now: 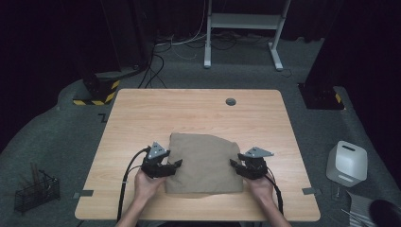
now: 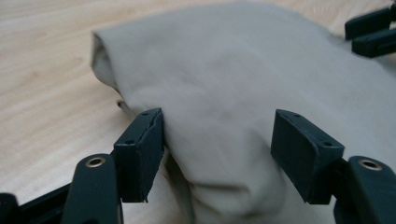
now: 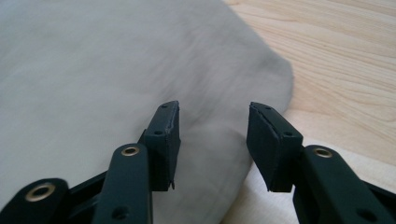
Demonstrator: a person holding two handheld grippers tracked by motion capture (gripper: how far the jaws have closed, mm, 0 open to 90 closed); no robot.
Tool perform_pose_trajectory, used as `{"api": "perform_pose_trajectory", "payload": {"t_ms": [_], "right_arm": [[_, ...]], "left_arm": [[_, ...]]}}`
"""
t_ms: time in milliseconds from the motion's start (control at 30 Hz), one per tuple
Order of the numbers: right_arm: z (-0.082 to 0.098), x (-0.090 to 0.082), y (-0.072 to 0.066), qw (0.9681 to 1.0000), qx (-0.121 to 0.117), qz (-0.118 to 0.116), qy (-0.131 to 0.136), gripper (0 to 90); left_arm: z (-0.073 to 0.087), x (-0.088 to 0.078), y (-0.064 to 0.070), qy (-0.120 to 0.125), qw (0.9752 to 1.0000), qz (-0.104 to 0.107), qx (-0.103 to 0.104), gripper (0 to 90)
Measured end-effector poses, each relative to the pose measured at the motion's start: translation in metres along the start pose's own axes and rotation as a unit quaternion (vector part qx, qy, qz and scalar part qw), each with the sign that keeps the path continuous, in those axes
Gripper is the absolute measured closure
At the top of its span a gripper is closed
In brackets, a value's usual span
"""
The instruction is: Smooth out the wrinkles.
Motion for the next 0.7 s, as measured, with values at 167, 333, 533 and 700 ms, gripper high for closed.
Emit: {"api": "perform_pose_trajectory", "payload": {"t_ms": [167, 333, 533, 700], "right_arm": [[0.004, 0.003, -0.005, 0.9998, -0.016, 0.001, -0.012, 52.2], [0.001, 0.016, 0.002, 0.9998, -0.007, 0.008, -0.018, 51.4], [-0.007, 0.034, 0.019, 0.9994, 0.009, 0.022, -0.025, 51.1], [-0.014, 0.050, 0.037, 0.9985, 0.025, 0.037, -0.032, 50.7]], "left_arm": [[0.005, 0.021, -0.010, -0.018, 0.9997, -0.014, -0.012, 34.8], [-0.005, 0.035, -0.023, -0.021, 0.9992, -0.025, -0.024, 34.9], [-0.017, 0.054, -0.038, -0.024, 0.9981, -0.033, -0.046, 34.3], [-0.024, 0.063, -0.047, -0.024, 0.9972, -0.041, -0.057, 33.1]]}}
Point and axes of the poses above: each handheld gripper's, and its own axes: x roughly forward along the jaws, z roughly out of its underside, y roughly to its right, the point moved 10 cm from there along x, roughly forward along the jaws, and after that the axes turned 14 degrees about -x, right-handed, at the moved point
